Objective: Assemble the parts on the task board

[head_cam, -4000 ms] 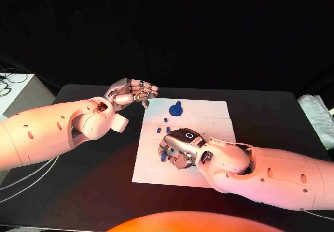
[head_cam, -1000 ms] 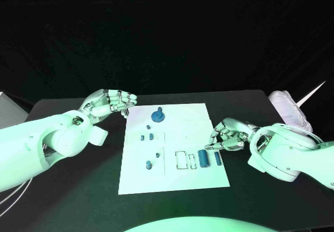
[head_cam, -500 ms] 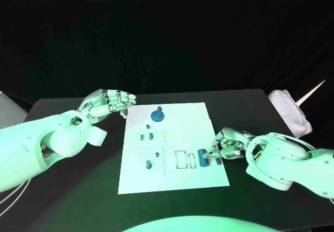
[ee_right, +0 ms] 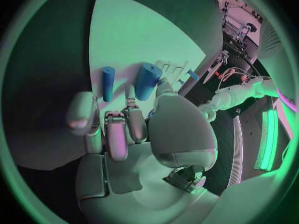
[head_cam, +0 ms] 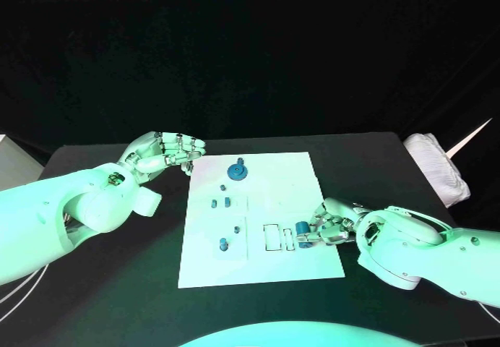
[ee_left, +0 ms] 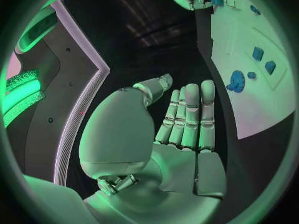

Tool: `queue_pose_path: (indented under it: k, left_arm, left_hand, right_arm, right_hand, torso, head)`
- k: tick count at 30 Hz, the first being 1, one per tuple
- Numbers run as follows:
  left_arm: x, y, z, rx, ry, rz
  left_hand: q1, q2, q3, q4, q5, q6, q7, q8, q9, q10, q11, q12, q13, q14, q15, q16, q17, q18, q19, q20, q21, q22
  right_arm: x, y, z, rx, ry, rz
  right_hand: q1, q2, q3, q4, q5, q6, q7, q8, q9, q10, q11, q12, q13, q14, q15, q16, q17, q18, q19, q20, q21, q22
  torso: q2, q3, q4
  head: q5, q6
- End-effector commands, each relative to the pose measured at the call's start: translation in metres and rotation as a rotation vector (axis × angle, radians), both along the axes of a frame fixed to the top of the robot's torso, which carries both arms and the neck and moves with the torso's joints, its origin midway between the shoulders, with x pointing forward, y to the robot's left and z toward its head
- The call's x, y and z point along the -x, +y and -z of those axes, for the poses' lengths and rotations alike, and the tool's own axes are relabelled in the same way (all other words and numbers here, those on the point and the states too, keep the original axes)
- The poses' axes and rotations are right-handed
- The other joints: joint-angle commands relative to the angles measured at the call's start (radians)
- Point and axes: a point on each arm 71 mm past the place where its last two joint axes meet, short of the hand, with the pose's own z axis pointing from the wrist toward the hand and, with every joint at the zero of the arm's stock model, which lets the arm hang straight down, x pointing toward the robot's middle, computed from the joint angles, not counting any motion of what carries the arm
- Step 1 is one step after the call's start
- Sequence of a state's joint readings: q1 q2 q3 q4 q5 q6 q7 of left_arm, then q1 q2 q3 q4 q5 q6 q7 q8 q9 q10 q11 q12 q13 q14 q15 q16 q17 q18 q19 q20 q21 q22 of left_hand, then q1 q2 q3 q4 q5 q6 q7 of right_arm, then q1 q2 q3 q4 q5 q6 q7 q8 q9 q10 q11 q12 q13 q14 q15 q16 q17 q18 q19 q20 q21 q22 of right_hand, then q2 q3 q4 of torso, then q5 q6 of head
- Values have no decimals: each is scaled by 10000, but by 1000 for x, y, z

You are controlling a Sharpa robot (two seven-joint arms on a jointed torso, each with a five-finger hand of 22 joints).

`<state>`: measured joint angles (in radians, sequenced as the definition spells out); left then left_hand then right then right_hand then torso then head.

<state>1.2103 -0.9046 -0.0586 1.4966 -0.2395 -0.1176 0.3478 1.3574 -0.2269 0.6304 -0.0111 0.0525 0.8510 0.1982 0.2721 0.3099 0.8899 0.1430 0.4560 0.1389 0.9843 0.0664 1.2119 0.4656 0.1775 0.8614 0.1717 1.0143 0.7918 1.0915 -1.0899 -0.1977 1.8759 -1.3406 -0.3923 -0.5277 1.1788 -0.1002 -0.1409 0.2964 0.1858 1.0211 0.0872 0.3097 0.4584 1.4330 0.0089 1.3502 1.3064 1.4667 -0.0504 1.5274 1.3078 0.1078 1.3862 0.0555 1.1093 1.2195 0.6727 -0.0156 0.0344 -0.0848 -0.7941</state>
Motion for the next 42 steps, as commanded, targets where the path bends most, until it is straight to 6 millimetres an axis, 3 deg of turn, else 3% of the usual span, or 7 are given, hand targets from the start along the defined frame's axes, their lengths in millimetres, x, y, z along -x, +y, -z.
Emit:
queue_pose_path:
  k: [1, 10, 15, 20, 25, 36, 42]
  left_arm:
    - [1, -2, 0, 60, 6, 174]
    - [2, -2, 0, 49, 33, 180]
    - [2, -1, 0, 41, 48, 180]
    - [2, -1, 0, 33, 62, 180]
    - [1, -1, 0, 1, 108, 207]
    - [0, -1, 1, -22, 117, 213]
    - [0, -3, 1, -2, 97, 239]
  left_hand:
    - [-16, 103, -63, 20, 25, 45, 31, 60, 10, -51, -3, 65, 16, 28, 42, -57, -17, 72, 70, -29, -23, -10]
    - [-20, 101, -66, 23, 24, 45, 31, 60, 10, -58, -1, 64, 15, 27, 43, -58, -18, 72, 70, -29, -25, -11]
    - [-20, 101, -66, 23, 24, 45, 31, 60, 10, -58, -1, 64, 15, 27, 43, -58, -18, 72, 70, -29, -25, -11]
    - [-30, 100, -73, 31, 25, 45, 32, 62, 12, -74, 1, 63, 13, 21, 46, -61, -20, 71, 70, -28, -33, -15]
    - [-25, 100, -75, 29, 26, 46, 29, 64, 13, -93, 2, 60, 10, 11, 48, -65, -23, 71, 68, -27, -41, -20]
    - [-19, 99, -75, 26, 26, 49, 27, 67, 15, -113, 4, 56, 7, 0, 49, -70, -25, 71, 65, -26, -47, -23]
    - [-19, 99, -75, 26, 26, 49, 27, 67, 15, -113, 4, 56, 7, 0, 49, -70, -25, 71, 65, -26, -47, -23]
  right_arm:
    - [-1, 1, 5, 336, -32, -107]
    - [-5, 8, 16, 662, 94, -322]
    - [-5, 9, 18, 640, 80, -275]
    - [-4, 9, 15, 94, -103, 99]
    - [-1, 8, 9, -762, -409, 654]
    - [-4, 10, -22, -1946, -935, 1145]
    - [-3, 19, -24, -2257, -390, 996]
  right_hand:
    - [-109, -21, -61, 0, 23, 80, -14, 1, -35, 59, 5, 14, 17, 771, -47, 54, 1224, -132, 88, -17, 44, 18]
    - [289, 183, 43, -46, 153, 147, -51, 60, -4, 71, -29, -4, 101, 773, -74, 59, 1256, -129, 81, -40, 16, 48]
    - [1404, 311, 258, -141, 1873, 130, -78, 20, -39, 120, -65, 17, 264, 784, -113, 75, 1332, -133, 88, -75, 10, 116]
    - [1771, 331, 558, -53, 2346, 348, -155, 20, -102, 281, -132, 218, 553, 817, -157, 119, 1497, -169, 176, -111, 190, 295]
    - [1335, 400, 731, -28, 2889, 614, -251, 31, -169, 454, -219, 403, 810, 847, -228, 161, 1644, -207, 273, -176, 377, 480]
    - [1211, 379, 782, -31, 2928, 669, -271, 31, -186, 483, -237, 417, 846, 866, -247, 188, 1740, -219, 303, -194, 436, 537]
    - [1074, 420, 849, -28, 2843, 716, -284, 28, -202, 516, -248, 447, 900, 868, -257, 191, 1751, -220, 308, -206, 436, 554]
  torso:
    - [1, -1, 14]
    - [-3, -12, 8]
    - [-14, -9, -6]
    - [-21, -10, -4]
    - [-30, -4, 2]
    - [-22, -15, 4]
    - [-15, -17, 3]
  head:
    - [-9, -43]
    - [23, -64]
    - [49, -75]
    - [56, -62]
    - [27, -35]
    - [-13, 18]
    - [15, 38]
